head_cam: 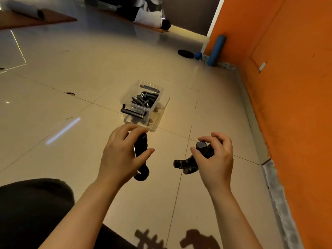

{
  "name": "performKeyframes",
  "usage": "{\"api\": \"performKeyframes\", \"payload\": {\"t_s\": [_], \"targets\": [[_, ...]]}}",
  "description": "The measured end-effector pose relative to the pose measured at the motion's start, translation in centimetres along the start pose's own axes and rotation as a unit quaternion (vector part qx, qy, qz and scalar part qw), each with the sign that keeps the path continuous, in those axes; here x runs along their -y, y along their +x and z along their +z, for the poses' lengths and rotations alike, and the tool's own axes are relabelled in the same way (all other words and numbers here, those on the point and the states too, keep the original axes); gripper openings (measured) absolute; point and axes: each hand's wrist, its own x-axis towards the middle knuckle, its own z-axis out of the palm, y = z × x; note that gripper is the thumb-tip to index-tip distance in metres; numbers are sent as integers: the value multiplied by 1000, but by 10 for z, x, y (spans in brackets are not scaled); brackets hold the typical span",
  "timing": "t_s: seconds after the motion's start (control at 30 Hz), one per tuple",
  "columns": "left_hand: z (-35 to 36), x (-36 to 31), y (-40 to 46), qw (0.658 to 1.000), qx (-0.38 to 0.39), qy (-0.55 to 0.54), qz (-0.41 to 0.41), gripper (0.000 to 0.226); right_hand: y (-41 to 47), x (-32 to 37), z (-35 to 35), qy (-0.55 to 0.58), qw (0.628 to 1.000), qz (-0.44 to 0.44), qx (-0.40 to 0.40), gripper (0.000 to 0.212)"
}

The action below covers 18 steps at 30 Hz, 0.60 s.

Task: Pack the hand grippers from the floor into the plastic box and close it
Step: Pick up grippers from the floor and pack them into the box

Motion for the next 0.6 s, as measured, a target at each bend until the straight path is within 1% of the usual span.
{"api": "performKeyframes", "payload": {"t_s": [0.13,0.17,0.3,0.33,0.43,0.6], "targets": [[0,18,-8,998,5,17,-56,45,-9,-14,26,20,1000,14,4,24],[1,19,-5,998,7,14,-59,42,-12,-19,33,19,1000,24,6,24],[2,17,9,996,11,-52,-72,39,-19,-26,64,12,996,64,55,24],[2,17,12,996,6,-61,-65,40,-16,-26,72,2,996,65,67,24],[4,20,26,999,1,-36,-20,39,-1,-22,93,-25,995,48,86,23],[22,33,69,1000,-2,5,1,38,51,-11,119,-31,996,-12,88,20]]}}
